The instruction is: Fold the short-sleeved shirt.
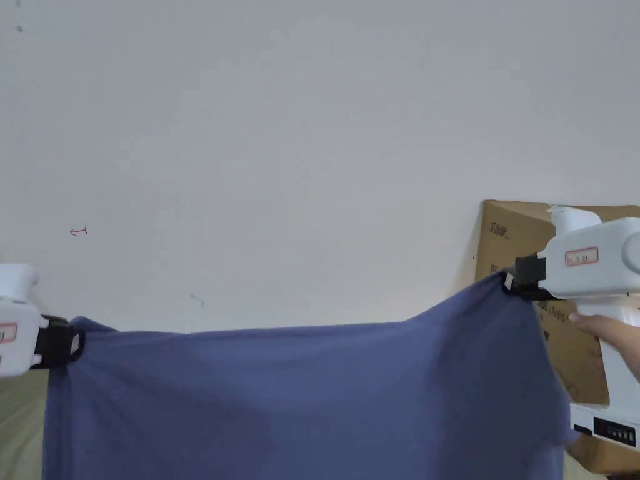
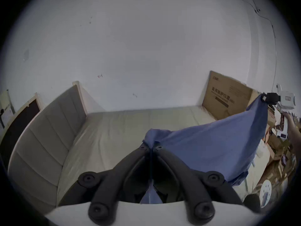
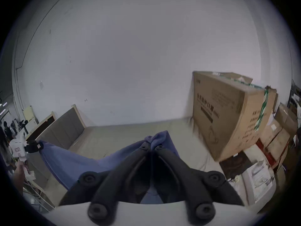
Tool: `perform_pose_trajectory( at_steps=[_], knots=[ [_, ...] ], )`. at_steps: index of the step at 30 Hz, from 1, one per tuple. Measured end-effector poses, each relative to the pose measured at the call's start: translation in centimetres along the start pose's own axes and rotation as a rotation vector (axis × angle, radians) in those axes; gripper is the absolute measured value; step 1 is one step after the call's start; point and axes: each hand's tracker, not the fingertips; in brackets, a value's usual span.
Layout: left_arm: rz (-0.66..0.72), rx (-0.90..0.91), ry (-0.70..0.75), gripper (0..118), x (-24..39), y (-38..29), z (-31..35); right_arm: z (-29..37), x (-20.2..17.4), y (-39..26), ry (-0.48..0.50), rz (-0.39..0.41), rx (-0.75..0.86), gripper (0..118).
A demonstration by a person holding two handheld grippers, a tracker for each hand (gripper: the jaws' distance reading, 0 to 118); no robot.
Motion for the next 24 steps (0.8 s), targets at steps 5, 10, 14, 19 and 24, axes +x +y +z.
perform_pose_trajectory(
  at_steps=[5, 10, 14, 19, 24],
  knots=[
    [0.058, 0.072, 0.007, 1, -1.1, 5.0, -1.1, -1.8, -0.7, 4.5, -0.052, 0.035, 0.062, 0],
    [0.012, 0.106, 0.075, 1, -0.9, 9.2, -4.1, -5.0, -2.1, 9.1, -0.1, 0.058, 0.101, 0],
    [0.04, 0.14, 0.095, 1, -0.8, 11.4, -6.9, -7.4, -3.8, 12.6, -0.16, 0.115, 0.175, 0],
    [0.088, 0.226, 0.112, 1, -1.6, 13.7, -9.9, -8.7, -5.1, 16.3, -0.197, 0.136, 0.306, 0],
    [0.128, 0.281, 0.105, 1, -2.0, 14.8, -12.5, -9.5, -5.8, 18.4, -0.232, 0.185, 0.379, 0]
  ],
)
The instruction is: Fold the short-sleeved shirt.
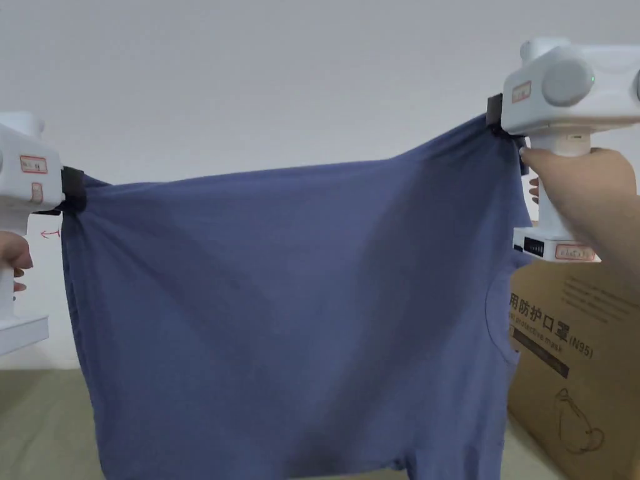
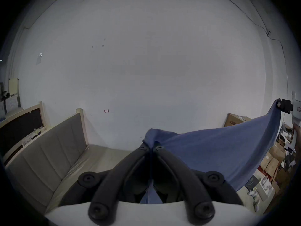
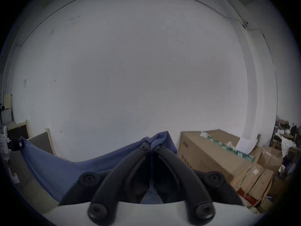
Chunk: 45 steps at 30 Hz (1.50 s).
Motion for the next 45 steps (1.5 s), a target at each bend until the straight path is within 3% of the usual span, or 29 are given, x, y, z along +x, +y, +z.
perform_pose_trajectory(
  at_steps=[5, 10, 13, 17, 20, 23, 34, 43, 44, 45],
  knots=[
    [-0.024, -0.028, 0.009, 1, 0.8, -2.8, -2.5, -1.6, -0.3, -4.6, -0.009, 0.017, -0.038, 0],
    [0.028, -0.176, -0.031, 1, 0.7, -13.5, -3.8, -1.8, 0.6, -19.0, -0.023, -0.058, -0.242, 0],
    [0.089, -0.345, -0.054, 1, -0.2, -23.3, -2.4, 0.6, 1.5, -31.0, 0.039, -0.092, -0.481, 0],
    [0.055, -0.66, -0.025, 1, -1.3, -36.1, 1.7, 6.7, 2.8, -46.9, 0.103, -0.064, -0.882, 0],
    [0.046, -0.782, -0.07, 1, -2.6, -42.5, 5.6, 12.6, 4.1, -54.3, 0.142, -0.103, -1.069, 0],
    [0.056, -0.837, -0.081, 1, -3.7, -45.2, 10.1, 18.5, 5.6, -56.3, 0.176, -0.143, -1.105, 0],
    [-0.06, -0.985, -0.156, 1, -6.1, -47.9, 26.9, 35.6, 11.4, -56.1, 0.229, -0.077, -1.237, 0],
    [-0.045, -1.014, -0.17, 1, -6.9, -48.9, 32.7, 40.0, 12.6, -55.6, 0.253, -0.068, -1.26, 0],
    [-0.043, -1.012, -0.172, 2, -6.1, -48.6, 33.1, 40.0, 12.3, -55.5, 0.246, -0.076, -1.242, 1],
    [-0.043, -1.008, -0.174, 12, -5.9, -48.3, 33.2, 39.8, 12.3, -55.4, 0.24, -0.086, -1.234, 18]
  ],
)
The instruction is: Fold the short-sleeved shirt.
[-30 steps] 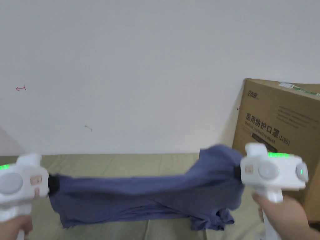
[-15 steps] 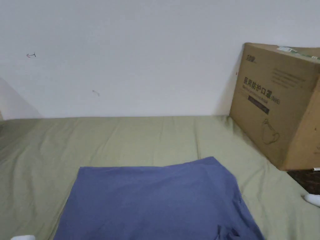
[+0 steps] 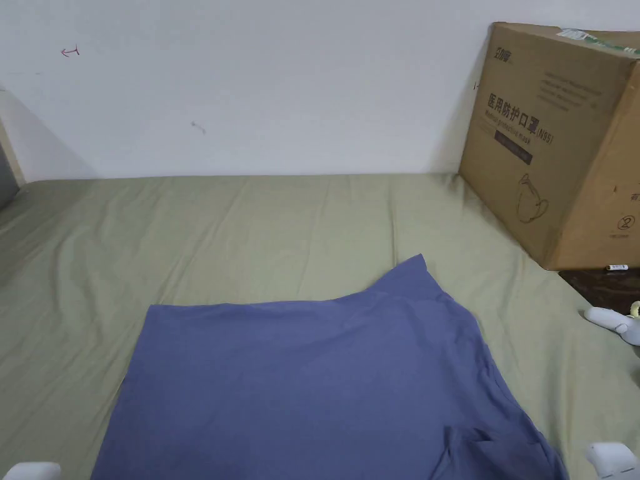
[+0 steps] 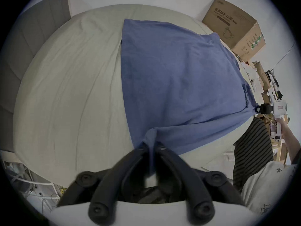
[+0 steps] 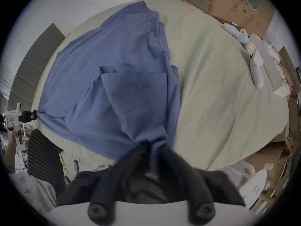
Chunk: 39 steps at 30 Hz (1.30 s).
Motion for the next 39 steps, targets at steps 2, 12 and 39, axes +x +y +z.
perform_pose_trajectory(
  at_steps=[2, 12, 39],
  knots=[
    [-0.004, 0.004, 0.006, 75, 0.4, 0.3, 0.5, 0.3, -0.6, 0.0, 0.003, -0.03, 0.012, 90],
    [0.048, 0.407, -0.062, 106, 5.2, 4.5, 9.3, 10.0, -8.8, 3.2, 0.035, 0.049, 0.45, 109],
    [0.173, -0.078, 0.142, 86, 1.7, 4.5, 1.8, 9.7, -11.4, 3.8, 0.221, -0.211, 0.791, 0]
  ],
)
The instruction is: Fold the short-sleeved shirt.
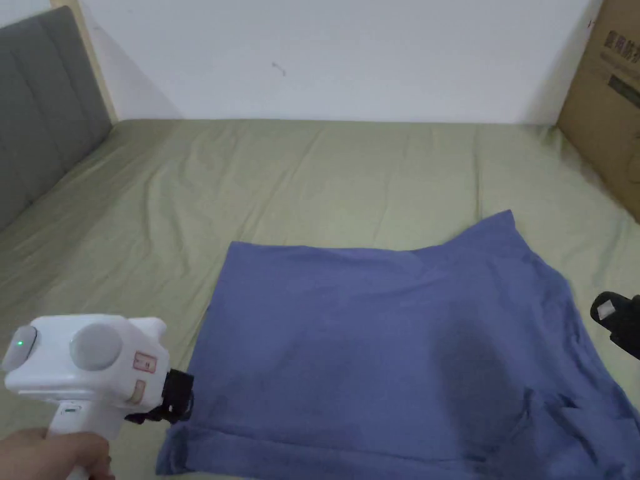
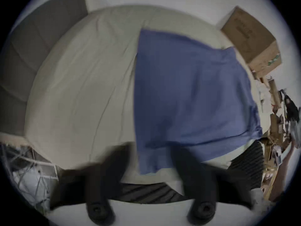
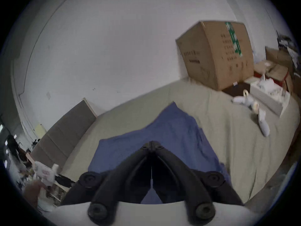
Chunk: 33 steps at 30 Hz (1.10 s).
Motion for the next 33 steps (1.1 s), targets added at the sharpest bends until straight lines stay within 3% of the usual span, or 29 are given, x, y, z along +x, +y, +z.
perform_pose_trajectory(
  at_steps=[1, 5, 9, 13, 14, 16, 17, 19, 20, 21, 23, 26, 28, 29, 31, 32, 33],
  knots=[
    [0.019, -0.034, 0.007, 109, -0.4, -0.7, -1.2, -0.1, 0.4, -0.4, 0.006, -0.023, -0.022, 0],
    [0.019, -0.102, 0.004, 107, -1.5, -2.0, -5.7, -0.7, 2.0, -1.4, -0.006, -0.074, -0.09, 0],
    [-0.011, -0.074, 0.004, 112, -1.2, -2.3, -7.6, 0.0, 2.3, -1.8, -0.049, -0.04, -0.103, 0],
    [-0.045, -0.037, 0.037, 102, -0.9, -2.5, -6.2, 1.3, 3.2, -1.5, -0.06, -0.016, -0.107, 0],
    [-0.056, -0.005, 0.038, 91, -0.8, -2.6, -5.1, 1.6, 3.8, -1.2, -0.063, -0.008, -0.113, 0],
    [-0.049, 0.057, -0.013, 31, -0.1, -3.2, -2.8, 2.0, 4.8, -0.9, -0.095, 0.005, -0.137, 0],
    [-0.004, 0.07, -0.118, 2, -0.2, -3.4, -2.3, 2.2, 5.5, -0.8, -0.103, 0.004, -0.151, 4],
    [0.101, 0.105, -0.21, 2, -0.3, -3.7, -1.3, 1.7, 7.0, -0.7, -0.116, -0.011, -0.249, 78],
    [0.092, 0.113, -0.209, 2, 0.0, -3.8, -0.7, 1.2, 7.9, -0.9, -0.132, -0.009, -0.321, 107],
    [0.073, 0.115, -0.187, 2, 0.3, -3.8, -0.3, 0.5, 9.3, -1.5, -0.159, -0.002, -0.413, 115],
    [-0.006, 0.121, -0.126, 2, 0.9, -3.7, 0.3, -0.6, 11.5, -2.4, -0.196, 0.054, -0.53, 115],
    [-0.041, 0.103, -0.088, 2, 1.6, -3.7, 0.3, -2.5, 13.8, -4.6, -0.325, 0.219, -0.698, 114],
    [-0.004, 0.087, -0.092, 2, 1.3, -3.7, -0.2, -3.4, 15.2, -5.9, -0.337, 0.235, -0.761, 107],
    [0.029, 0.081, -0.1, 2, 0.9, -3.8, -0.5, -3.8, 14.9, -6.6, -0.324, 0.223, -0.787, 98],
    [0.072, 0.064, -0.114, 2, 0.3, -4.0, -1.2, -4.2, 15.1, -7.3, -0.288, 0.208, -0.823, 62],
    [0.071, 0.058, -0.109, 2, 0.1, -4.0, -1.5, -4.1, 15.2, -7.5, -0.258, 0.204, -0.844, 56],
    [0.077, 0.053, -0.109, 2, -0.1, -4.1, -1.6, -3.7, 14.6, -7.2, -0.28, 0.242, -0.81, 27]
  ],
)
